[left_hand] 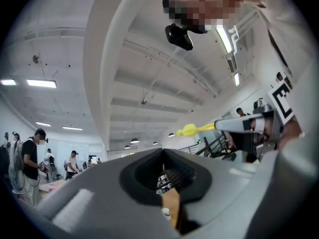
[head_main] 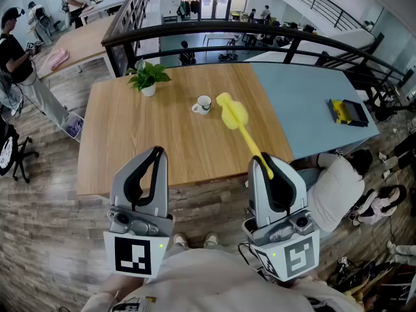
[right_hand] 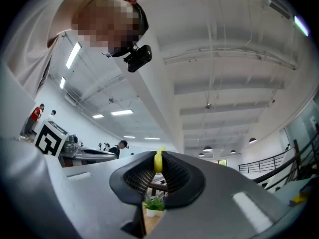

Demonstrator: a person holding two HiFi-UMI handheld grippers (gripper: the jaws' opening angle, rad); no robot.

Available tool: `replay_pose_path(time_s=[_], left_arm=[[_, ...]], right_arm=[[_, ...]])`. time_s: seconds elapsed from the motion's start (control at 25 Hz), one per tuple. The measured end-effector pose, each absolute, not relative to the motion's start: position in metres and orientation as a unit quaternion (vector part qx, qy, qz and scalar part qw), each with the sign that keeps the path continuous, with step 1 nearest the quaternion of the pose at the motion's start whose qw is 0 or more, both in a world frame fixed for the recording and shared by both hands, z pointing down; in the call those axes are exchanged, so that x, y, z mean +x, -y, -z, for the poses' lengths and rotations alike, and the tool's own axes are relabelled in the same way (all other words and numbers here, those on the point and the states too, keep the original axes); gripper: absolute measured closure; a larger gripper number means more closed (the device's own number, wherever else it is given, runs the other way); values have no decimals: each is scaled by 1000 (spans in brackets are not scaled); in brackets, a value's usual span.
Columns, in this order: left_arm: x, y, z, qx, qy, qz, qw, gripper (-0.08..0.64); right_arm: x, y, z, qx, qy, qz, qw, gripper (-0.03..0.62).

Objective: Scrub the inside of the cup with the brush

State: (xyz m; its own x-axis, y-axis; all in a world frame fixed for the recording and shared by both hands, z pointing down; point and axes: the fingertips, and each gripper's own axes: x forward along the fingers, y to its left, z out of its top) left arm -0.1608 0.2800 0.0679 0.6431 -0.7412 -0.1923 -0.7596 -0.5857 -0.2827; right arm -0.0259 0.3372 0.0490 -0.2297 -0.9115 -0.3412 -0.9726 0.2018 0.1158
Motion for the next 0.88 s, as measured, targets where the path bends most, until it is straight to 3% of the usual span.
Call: replay_pose_path(time_s=[0.88], left_arm=[[-101,-305,-101,-901,-403,26,157,557]], right_arm=[[28,-360,-70,-612,-773,-126,109,558]])
